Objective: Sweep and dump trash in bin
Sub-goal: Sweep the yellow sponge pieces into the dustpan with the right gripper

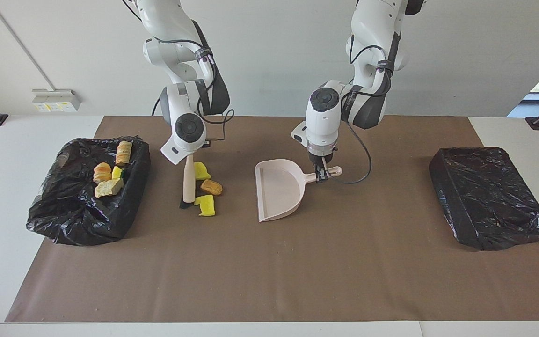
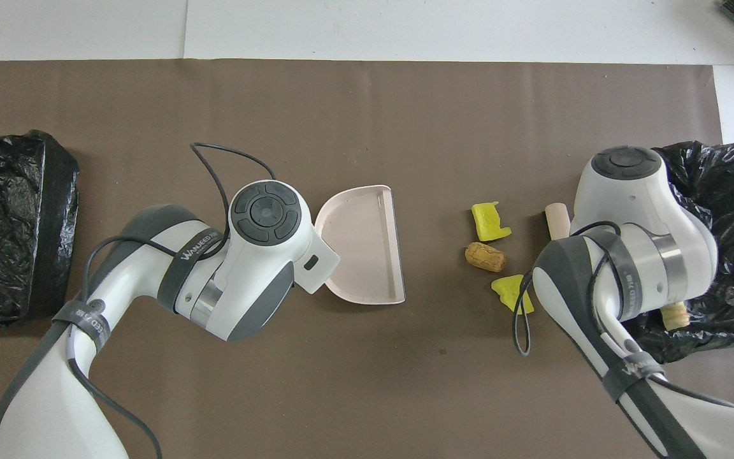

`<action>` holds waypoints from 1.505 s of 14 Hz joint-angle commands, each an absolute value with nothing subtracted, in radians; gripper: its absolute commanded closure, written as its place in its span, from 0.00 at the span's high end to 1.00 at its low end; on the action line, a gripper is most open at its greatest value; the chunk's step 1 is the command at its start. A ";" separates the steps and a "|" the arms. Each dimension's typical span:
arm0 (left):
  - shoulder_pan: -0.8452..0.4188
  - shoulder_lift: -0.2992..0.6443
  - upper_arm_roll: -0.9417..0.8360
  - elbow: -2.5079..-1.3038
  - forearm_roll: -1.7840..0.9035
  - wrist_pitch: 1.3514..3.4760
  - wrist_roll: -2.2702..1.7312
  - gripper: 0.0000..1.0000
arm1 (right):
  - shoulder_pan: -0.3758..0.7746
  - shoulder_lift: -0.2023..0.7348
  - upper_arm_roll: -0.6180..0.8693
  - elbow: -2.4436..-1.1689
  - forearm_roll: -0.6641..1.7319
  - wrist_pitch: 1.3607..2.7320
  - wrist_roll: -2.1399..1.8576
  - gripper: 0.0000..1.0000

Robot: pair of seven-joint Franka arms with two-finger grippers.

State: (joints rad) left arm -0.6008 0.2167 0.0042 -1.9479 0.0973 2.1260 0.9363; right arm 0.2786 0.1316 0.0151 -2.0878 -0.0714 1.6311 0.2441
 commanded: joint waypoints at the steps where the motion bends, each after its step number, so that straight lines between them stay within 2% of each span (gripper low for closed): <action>1: -0.623 0.169 0.014 -2.022 0.115 2.158 0.939 0.00 | 0.316 0.133 0.020 -2.102 -0.005 1.687 0.226 0.00; 4: -0.621 0.167 0.014 -2.023 0.117 2.160 0.896 0.00 | 0.348 0.156 0.020 -2.099 0.203 1.772 0.111 0.00; 8: -0.615 0.167 0.014 -2.025 0.115 2.166 0.896 0.00 | 0.412 0.156 0.021 -2.079 0.410 1.776 0.059 0.00; 11: -0.607 0.167 0.012 -2.028 0.115 2.171 0.894 0.00 | 0.393 0.160 0.018 -2.014 0.514 1.773 -0.044 0.00; 14: -0.603 0.166 0.011 -2.031 0.114 2.169 0.821 0.00 | 0.325 0.132 0.003 -1.941 0.477 1.682 -0.057 0.00; 16: -0.603 0.161 0.011 -2.037 0.114 2.169 0.795 0.00 | 0.279 0.135 0.002 -1.861 0.347 1.579 -0.054 0.00; 19: -0.600 0.161 0.011 -2.037 0.112 2.166 0.792 0.00 | 0.278 0.153 0.005 -1.876 0.114 1.635 -0.064 0.00; 21: -0.601 0.161 0.012 -2.037 0.112 2.161 0.787 0.00 | 0.285 0.219 0.005 -1.872 0.020 1.715 -0.066 0.00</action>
State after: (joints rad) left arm -0.6071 0.1934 0.0103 -1.9963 0.0972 2.1436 0.8158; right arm 0.2823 0.1532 -0.0042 -1.8772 0.0965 1.6498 -0.0376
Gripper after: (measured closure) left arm 0.683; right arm 0.736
